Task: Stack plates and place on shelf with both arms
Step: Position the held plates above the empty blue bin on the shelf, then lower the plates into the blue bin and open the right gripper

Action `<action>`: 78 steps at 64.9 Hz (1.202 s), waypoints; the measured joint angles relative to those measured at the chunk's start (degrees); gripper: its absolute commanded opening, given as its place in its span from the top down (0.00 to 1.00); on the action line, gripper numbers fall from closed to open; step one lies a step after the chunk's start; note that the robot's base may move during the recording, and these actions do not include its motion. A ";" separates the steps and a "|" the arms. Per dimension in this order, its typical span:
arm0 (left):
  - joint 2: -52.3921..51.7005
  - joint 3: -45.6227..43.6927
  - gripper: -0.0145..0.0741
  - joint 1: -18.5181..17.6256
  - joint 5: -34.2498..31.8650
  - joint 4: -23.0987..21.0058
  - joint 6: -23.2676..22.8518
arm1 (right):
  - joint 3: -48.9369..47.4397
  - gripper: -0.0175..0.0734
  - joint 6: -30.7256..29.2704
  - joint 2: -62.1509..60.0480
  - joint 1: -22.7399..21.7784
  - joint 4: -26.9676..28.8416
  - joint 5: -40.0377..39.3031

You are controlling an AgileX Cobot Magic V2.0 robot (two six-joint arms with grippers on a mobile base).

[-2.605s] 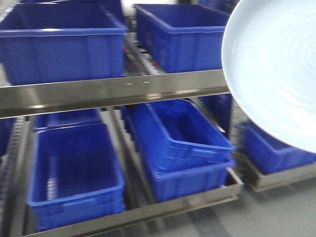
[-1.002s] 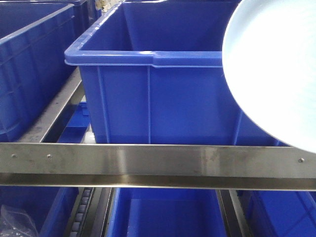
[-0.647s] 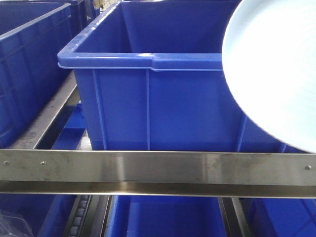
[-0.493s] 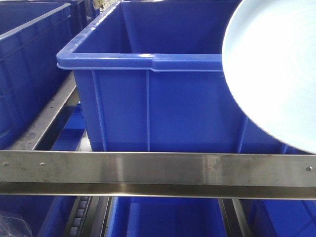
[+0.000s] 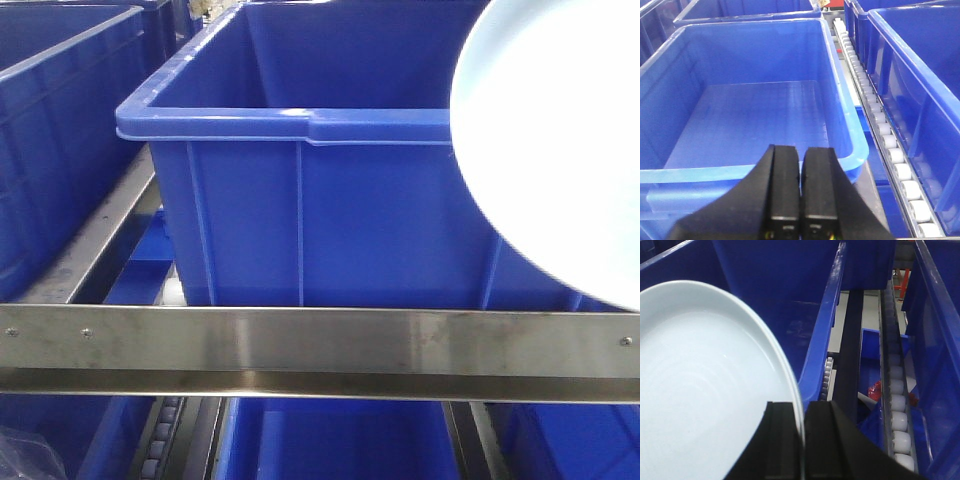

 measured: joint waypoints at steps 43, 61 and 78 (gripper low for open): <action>0.00 0.00 0.74 0.00 0.00 0.00 0.00 | -26.03 0.75 0.00 32.28 4.03 -0.20 -7.76; 0.00 0.00 0.74 0.00 0.00 0.00 0.00 | -38.01 0.47 0.88 52.07 6.40 -0.20 -12.96; 0.00 0.00 0.74 0.00 0.00 0.00 0.00 | -45.11 0.37 6.49 60.91 6.51 -0.20 -13.33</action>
